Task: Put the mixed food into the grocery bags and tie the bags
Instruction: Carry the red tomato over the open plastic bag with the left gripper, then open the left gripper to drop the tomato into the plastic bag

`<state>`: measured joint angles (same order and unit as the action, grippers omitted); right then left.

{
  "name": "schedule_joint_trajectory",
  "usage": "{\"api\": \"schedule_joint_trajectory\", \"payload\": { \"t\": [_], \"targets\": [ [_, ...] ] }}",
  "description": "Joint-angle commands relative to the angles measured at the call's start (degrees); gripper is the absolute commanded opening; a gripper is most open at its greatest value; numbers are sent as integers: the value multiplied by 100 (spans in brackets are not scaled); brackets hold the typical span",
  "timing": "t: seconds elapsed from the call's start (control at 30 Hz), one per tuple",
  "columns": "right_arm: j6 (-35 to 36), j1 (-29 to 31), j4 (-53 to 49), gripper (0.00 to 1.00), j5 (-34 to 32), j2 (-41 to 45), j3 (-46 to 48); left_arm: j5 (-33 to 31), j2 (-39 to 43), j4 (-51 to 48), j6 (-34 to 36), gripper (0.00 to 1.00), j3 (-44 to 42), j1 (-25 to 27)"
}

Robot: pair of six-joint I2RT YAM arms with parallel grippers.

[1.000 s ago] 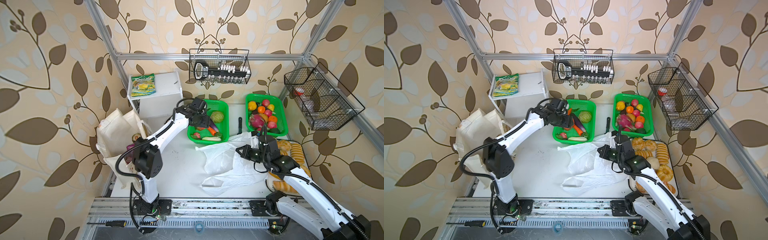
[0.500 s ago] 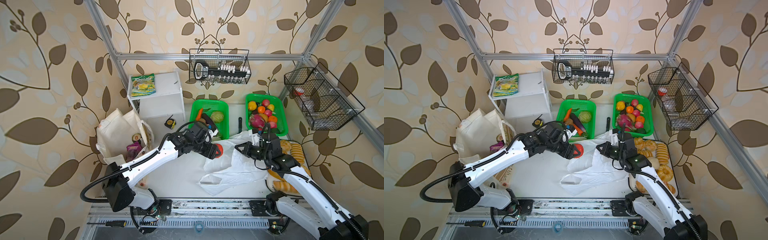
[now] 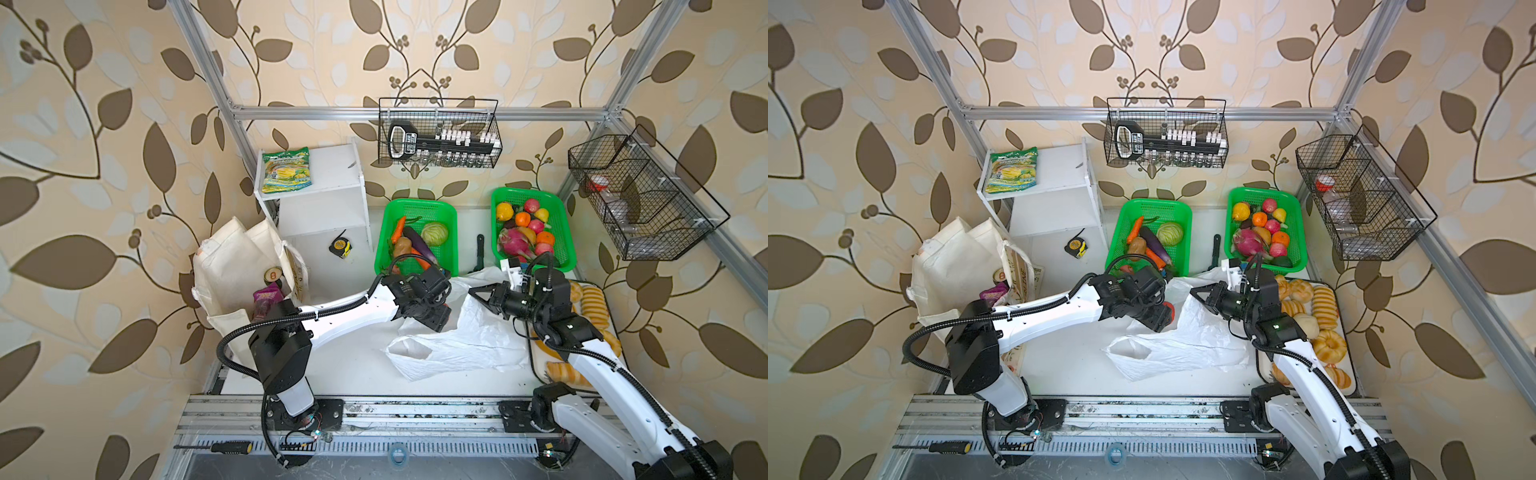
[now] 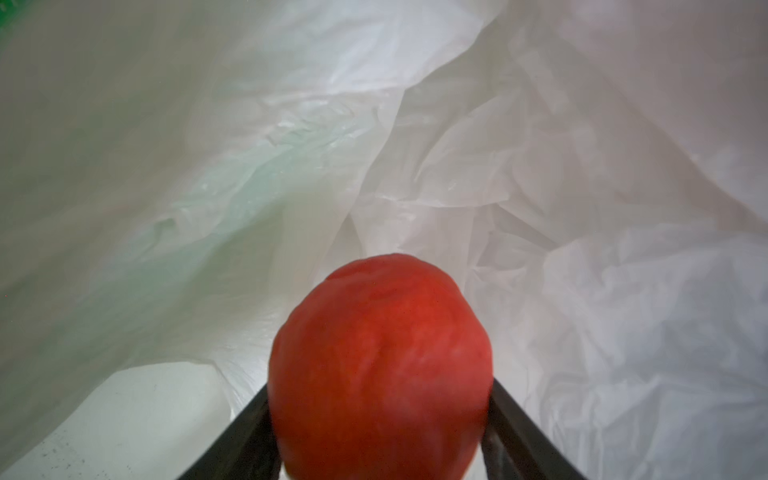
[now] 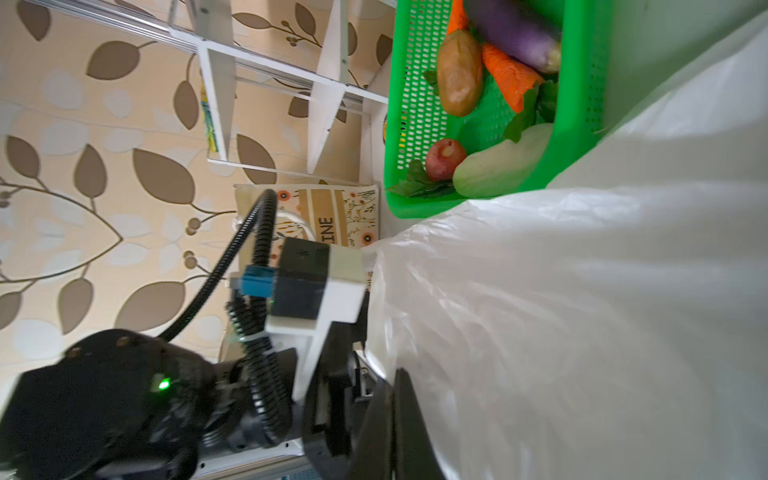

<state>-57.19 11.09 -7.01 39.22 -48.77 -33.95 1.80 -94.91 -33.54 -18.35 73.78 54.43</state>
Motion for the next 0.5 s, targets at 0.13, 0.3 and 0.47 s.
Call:
{"api": "schedule_joint_trajectory", "payload": {
  "t": [0.13,0.3,0.47],
  "targets": [
    [-753,-418,866,0,875,139,434,998,246,987,-19,78,106,23],
    [-1133,-662,1358,0,1047,221,721,1498,364,1315,45,81,-43,12],
    [-1204,-729,1523,0,1078,276,838,1656,150,1115,17,80,158,15]
  ]
}}
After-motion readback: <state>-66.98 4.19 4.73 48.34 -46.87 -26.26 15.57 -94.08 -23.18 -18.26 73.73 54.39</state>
